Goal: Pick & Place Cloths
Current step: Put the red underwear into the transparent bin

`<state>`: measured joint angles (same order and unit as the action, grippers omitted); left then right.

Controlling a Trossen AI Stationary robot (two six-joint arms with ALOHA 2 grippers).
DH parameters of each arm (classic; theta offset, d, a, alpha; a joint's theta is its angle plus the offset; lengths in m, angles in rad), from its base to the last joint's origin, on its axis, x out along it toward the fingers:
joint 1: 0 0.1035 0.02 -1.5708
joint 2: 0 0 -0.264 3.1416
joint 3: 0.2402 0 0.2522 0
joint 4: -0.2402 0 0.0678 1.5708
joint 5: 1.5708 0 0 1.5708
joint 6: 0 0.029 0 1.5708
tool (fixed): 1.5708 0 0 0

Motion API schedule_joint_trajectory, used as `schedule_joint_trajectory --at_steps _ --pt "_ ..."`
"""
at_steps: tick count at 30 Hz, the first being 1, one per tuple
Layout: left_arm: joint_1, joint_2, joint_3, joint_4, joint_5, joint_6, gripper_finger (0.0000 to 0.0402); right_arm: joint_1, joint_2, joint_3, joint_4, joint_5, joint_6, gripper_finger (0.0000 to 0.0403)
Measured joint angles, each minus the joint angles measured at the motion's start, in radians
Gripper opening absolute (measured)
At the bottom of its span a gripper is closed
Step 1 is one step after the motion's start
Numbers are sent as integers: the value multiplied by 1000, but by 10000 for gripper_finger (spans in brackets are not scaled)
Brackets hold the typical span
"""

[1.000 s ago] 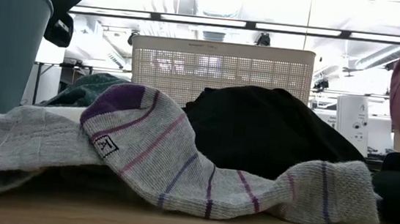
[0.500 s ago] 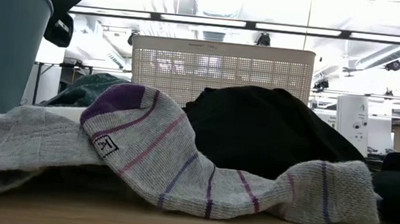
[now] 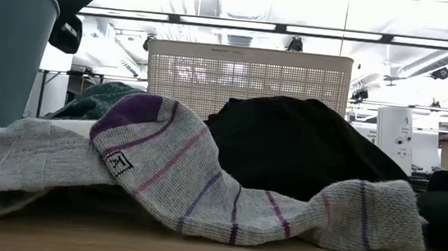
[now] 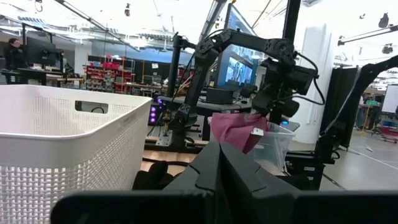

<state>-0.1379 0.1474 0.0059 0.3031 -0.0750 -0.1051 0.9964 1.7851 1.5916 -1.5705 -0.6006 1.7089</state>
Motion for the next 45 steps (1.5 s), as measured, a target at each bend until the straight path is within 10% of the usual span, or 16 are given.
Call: schedule_joint_trajectory --at_steps 9,20,25,45 --pt "0 0 0 -4 0 0 17 -5 -23 -15 -1 26 47 115" --pt "0 0 0 -8 0 0 17 -104 -102 -16 0 647 33 187" --pt "0 0 0 -8 0 0 18 -188 -114 -22 2 756 -40 191" --pt "0 0 0 -8 0 0 17 -317 -116 -108 7 732 -131 149"
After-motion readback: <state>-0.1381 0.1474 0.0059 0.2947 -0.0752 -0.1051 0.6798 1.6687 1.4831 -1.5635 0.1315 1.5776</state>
